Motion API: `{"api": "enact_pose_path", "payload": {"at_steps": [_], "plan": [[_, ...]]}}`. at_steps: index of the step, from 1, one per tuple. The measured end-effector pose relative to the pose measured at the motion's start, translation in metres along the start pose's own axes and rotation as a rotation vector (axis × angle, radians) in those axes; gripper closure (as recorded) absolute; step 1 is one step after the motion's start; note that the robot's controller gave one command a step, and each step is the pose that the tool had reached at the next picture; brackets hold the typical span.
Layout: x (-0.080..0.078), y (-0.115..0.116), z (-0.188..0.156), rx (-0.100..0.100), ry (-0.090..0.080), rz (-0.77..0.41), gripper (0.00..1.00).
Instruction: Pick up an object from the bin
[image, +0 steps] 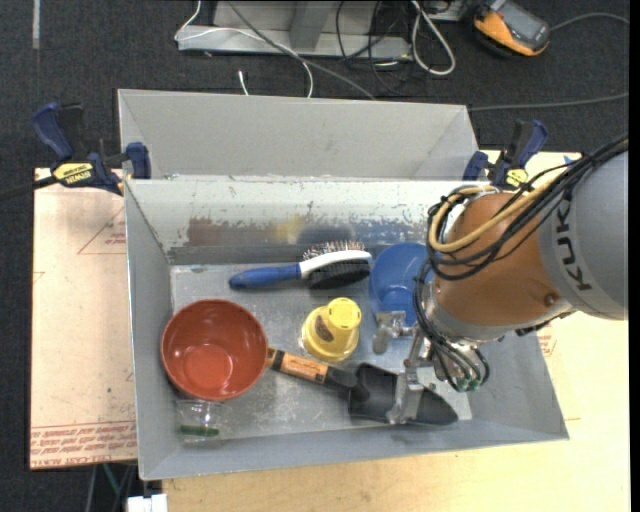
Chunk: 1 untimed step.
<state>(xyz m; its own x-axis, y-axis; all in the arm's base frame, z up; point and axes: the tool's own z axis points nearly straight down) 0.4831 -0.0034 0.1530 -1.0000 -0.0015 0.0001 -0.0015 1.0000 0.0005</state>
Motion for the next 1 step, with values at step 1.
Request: {"api": "enact_pose_path", "payload": {"at_steps": [1], "plan": [[0.0,0.0,0.0,0.0,0.0,0.0,0.0]]}}
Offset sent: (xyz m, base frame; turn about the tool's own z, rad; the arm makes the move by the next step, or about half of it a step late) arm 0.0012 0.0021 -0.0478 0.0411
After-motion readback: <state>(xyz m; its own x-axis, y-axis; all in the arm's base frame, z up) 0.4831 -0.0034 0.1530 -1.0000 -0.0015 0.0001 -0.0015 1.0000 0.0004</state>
